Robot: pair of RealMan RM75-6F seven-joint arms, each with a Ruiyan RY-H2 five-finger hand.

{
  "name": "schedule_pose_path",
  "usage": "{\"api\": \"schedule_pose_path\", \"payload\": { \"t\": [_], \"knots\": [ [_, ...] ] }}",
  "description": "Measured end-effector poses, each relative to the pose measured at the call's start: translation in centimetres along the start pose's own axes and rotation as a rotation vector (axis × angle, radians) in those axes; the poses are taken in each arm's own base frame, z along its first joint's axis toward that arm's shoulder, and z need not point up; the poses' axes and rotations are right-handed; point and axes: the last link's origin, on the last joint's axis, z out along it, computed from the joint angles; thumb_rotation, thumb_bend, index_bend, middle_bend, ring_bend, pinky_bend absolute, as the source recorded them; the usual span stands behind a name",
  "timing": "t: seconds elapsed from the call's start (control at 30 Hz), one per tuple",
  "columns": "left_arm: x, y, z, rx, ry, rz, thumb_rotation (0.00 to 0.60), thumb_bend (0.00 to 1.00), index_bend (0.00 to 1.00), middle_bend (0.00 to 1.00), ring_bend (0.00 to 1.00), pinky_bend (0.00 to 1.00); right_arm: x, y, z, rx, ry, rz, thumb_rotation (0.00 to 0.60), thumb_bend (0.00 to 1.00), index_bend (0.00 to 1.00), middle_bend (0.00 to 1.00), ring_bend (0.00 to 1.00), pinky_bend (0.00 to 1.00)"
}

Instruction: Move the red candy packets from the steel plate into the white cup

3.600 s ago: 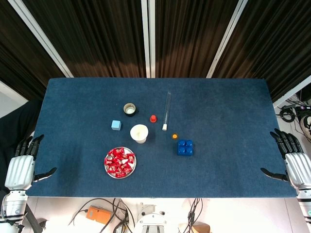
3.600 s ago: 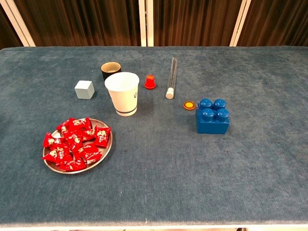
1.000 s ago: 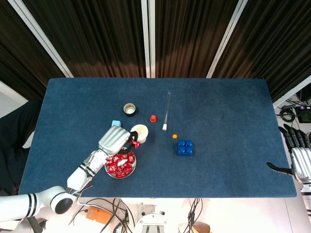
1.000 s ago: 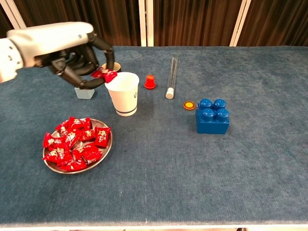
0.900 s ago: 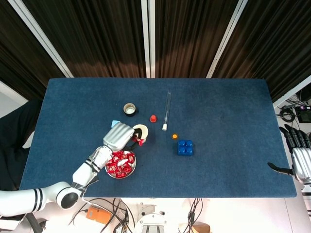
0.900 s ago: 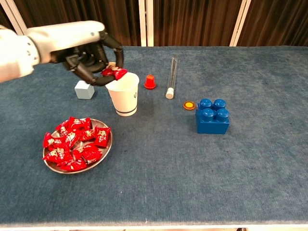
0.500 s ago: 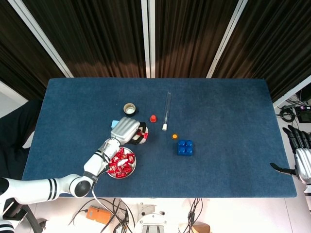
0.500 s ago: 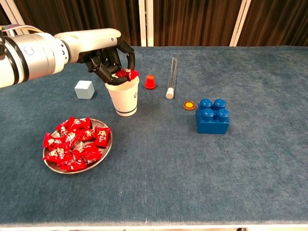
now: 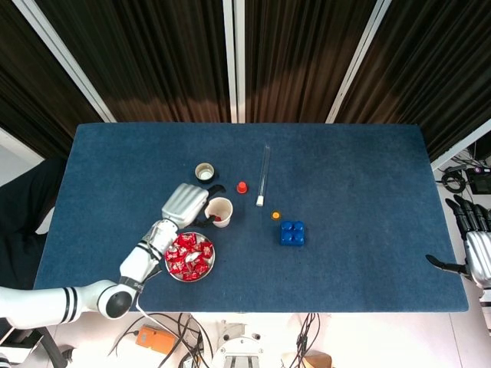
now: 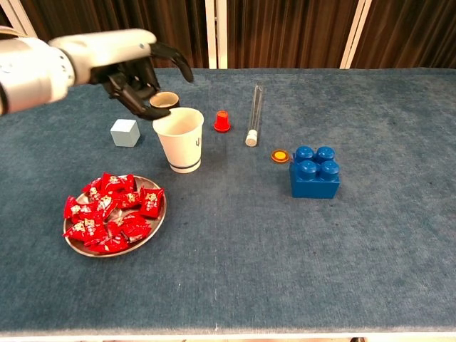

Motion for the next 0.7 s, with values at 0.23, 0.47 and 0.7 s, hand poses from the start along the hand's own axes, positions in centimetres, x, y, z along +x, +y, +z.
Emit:
{"api": "schedule_pose_path", "payload": {
  "t": [0.23, 0.47, 0.7],
  "knots": [
    [0.5, -3.0, -5.4, 0.038, 0.103, -0.007, 0.6, 0.23, 0.31, 0.85, 0.78, 0.79, 0.2, -0.4, 0.3, 0.023, 0.018, 0.0, 0.6, 0.16, 0.0, 0.06, 0.0, 0.09],
    [-2.4, -5.4, -10.0, 0.097, 0.092, -0.017, 0.6, 0.23, 0.38, 0.85, 0.78, 0.79, -0.2, -1.1, 0.5, 0.046, 0.006, 0.002, 0.6, 0.16, 0.0, 0.06, 0.0, 0.09],
    [-6.2, -4.9, -9.1, 0.092, 0.021, 0.078, 0.6, 0.23, 0.38, 0.85, 0.79, 0.79, -0.4, -1.6, 0.5, 0.054, -0.001, 0.001, 0.6, 0.16, 0.0, 0.06, 0.0, 0.09]
  ]
}}
